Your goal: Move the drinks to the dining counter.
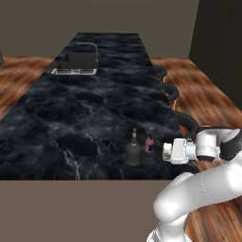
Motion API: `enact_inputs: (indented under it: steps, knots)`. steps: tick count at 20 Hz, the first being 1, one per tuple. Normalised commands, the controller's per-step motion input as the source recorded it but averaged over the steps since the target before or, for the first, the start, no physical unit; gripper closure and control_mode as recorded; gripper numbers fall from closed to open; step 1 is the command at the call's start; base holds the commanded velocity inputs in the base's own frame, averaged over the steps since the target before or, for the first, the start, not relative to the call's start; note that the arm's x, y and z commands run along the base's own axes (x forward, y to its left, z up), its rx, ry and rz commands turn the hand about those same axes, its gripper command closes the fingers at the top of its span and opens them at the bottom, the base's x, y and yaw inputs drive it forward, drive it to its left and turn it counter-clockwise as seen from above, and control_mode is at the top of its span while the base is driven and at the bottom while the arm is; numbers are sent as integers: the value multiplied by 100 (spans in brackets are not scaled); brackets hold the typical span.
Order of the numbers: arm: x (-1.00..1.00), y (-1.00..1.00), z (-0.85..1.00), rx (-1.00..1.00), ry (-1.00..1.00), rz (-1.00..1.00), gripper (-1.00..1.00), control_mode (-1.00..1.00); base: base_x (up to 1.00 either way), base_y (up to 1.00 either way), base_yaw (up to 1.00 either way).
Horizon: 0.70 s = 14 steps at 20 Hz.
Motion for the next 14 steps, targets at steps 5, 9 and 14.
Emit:
enact_inputs:
  steps: [5, 9, 14]
  knots:
    - [0, -8, -21, 0, 0, 0, -100, -100, 0, 0, 0]
    - [0, -5, -16, 0, 0, 0, -100, -100, 0, 0, 0]
    - [0, -2, -11, 0, 0, 0, -100, -100, 0, 0, 0]
